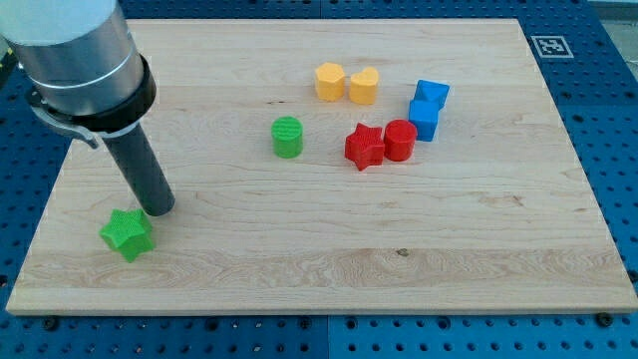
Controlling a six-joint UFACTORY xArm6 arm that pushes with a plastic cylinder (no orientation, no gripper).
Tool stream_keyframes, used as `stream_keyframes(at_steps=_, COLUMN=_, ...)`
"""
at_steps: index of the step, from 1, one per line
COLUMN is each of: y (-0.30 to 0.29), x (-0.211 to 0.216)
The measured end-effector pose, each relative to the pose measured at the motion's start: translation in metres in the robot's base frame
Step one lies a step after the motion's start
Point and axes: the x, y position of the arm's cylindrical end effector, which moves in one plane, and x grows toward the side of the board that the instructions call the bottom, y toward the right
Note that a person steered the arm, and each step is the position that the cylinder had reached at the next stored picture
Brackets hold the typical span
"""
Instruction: Point at the red star
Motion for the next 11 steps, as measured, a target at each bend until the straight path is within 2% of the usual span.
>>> stream_keyframes(at_steps=1, y=0.001, x=-0.001)
stream_keyframes(at_steps=2, y=0.038, x=-0.005)
stream_keyframes(at_steps=4, y=0.159, x=-0.005)
stream_keyframes(at_steps=6, y=0.173, x=-0.043)
stream_keyframes(at_steps=11, y=0.197, x=-0.043)
